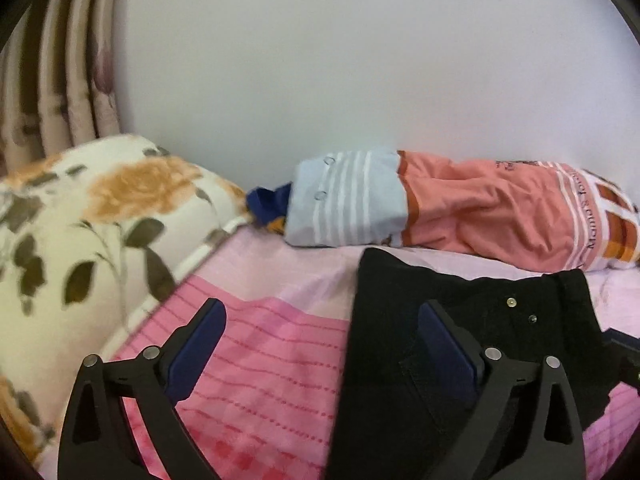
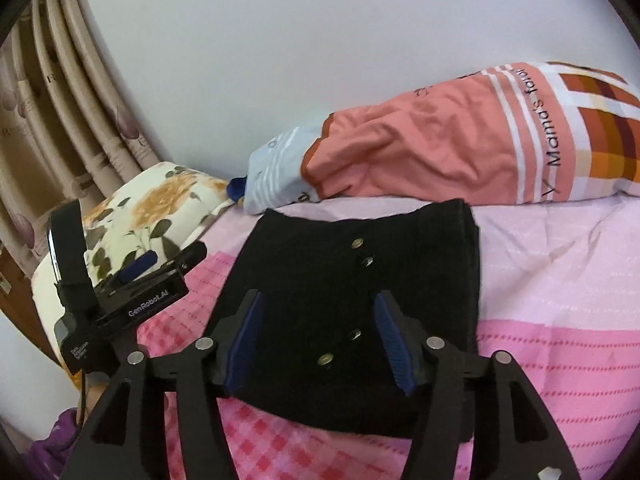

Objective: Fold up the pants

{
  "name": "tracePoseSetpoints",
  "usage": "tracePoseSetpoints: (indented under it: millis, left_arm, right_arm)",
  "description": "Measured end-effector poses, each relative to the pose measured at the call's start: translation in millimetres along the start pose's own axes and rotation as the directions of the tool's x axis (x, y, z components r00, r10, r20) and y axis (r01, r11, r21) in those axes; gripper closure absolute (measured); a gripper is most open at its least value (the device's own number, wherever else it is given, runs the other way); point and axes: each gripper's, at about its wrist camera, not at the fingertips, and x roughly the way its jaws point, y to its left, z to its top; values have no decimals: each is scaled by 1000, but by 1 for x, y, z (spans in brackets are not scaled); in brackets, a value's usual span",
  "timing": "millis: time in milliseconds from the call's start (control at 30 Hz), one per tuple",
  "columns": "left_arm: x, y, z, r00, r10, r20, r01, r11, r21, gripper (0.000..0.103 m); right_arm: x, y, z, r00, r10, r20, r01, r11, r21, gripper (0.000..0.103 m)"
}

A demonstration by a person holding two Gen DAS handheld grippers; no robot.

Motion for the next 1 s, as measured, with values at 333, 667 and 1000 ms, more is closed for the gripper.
tracePoseSetpoints:
  millis: [333, 667, 1000]
  left_arm:
    - [-59, 5, 29, 995, 29, 93, -25, 999, -36, 0]
    - [-114, -16, 54, 985, -20, 174, 12, 999, 47, 0]
    - [-135, -1, 61, 986, -85, 141, 90, 995, -33, 0]
  right_arm:
    - [-29, 10, 3, 999, 21, 34, -21, 999, 25, 46]
    - [-68, 29, 11, 994, 37, 105, -39, 999, 21, 40]
    - [-93, 41, 12, 989, 32, 142, -35, 999, 17, 37]
